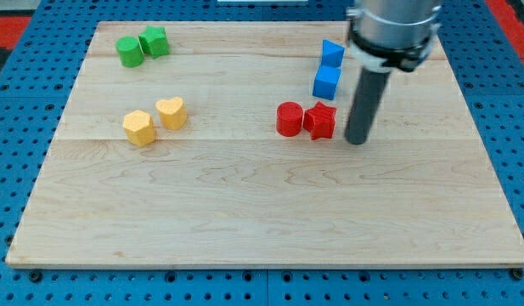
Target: Move red blocks below blue cube
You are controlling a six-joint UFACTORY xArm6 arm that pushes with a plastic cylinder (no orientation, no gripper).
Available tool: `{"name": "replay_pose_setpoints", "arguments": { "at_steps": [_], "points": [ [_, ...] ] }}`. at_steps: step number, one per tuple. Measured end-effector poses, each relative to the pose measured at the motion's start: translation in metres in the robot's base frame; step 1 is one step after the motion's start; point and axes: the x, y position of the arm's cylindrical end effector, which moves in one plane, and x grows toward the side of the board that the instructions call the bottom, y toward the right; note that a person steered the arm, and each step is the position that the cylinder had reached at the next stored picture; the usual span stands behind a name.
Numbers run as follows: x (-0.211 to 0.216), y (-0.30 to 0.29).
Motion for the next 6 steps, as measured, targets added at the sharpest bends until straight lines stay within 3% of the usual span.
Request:
{"name": "replay_pose_setpoints", "arguments": {
  "at_steps": [1,2,3,4,6],
  "points": [
    [-0.010,-0.034],
    [0.013,-0.068],
    [0.004,-0.132],
    [-0.048,-0.148],
    [-0.048,-0.102]
  ]
}}
